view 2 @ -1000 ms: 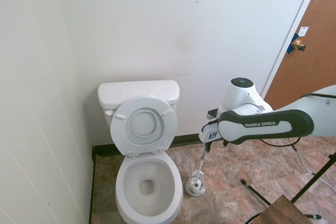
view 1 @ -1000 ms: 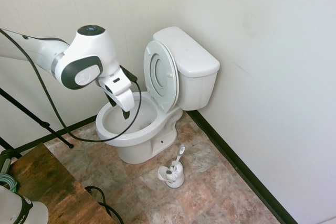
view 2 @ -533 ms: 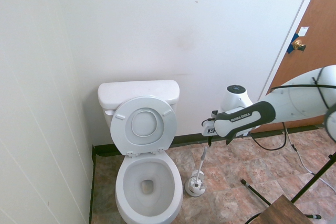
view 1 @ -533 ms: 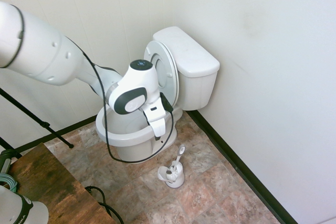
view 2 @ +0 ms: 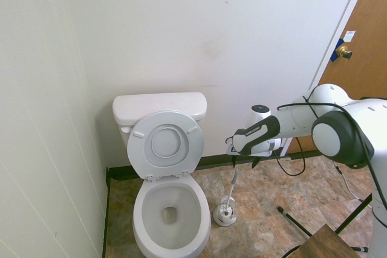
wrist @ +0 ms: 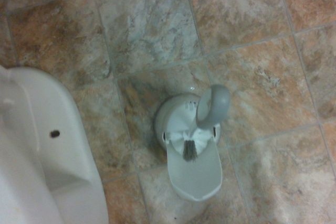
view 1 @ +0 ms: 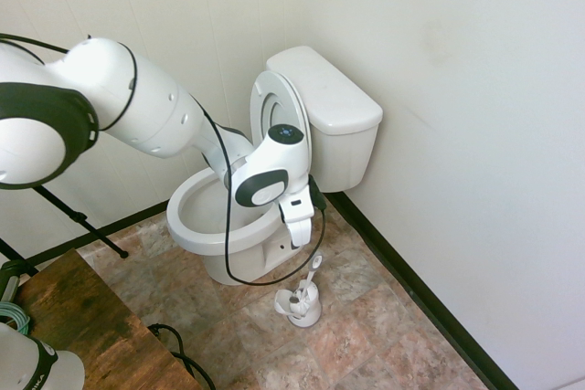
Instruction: Clean the toilet
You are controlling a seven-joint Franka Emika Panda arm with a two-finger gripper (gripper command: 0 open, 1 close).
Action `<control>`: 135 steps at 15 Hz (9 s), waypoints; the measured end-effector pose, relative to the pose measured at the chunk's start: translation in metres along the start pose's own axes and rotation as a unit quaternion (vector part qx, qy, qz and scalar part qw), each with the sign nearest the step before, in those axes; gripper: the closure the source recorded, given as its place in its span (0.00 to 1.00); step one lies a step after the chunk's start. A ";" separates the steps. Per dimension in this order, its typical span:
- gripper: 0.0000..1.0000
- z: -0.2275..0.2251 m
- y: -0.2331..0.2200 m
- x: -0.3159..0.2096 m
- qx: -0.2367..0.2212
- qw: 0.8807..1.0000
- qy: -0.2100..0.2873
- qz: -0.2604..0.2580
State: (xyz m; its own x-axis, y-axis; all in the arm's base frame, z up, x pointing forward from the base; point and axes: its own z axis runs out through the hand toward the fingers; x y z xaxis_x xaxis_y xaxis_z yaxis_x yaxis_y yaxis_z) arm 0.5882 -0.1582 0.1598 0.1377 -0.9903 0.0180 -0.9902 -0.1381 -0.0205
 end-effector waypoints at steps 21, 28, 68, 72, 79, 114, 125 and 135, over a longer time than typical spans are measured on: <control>1.00 0.185 -0.065 0.052 -0.059 0.996 -0.024 0.068; 1.00 0.185 -0.067 0.051 -0.057 0.996 -0.024 0.068; 1.00 -0.161 0.084 -0.089 0.080 0.991 0.078 -0.077; 1.00 -0.246 0.082 -0.171 0.112 0.985 0.077 -0.107; 1.00 -0.255 0.070 -0.263 0.138 0.977 0.066 -0.145; 1.00 0.003 -0.118 -0.399 0.131 0.978 0.076 -0.145; 1.00 0.026 -0.051 -0.451 0.121 0.977 0.049 -0.169; 1.00 0.044 0.030 -0.379 0.103 0.988 0.016 -0.117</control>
State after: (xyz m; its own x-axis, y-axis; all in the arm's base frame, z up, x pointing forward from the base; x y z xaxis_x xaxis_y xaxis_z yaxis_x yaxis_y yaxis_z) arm 0.5072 0.2124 0.1087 0.3582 -0.9303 0.0788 -0.9051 -0.3667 -0.2151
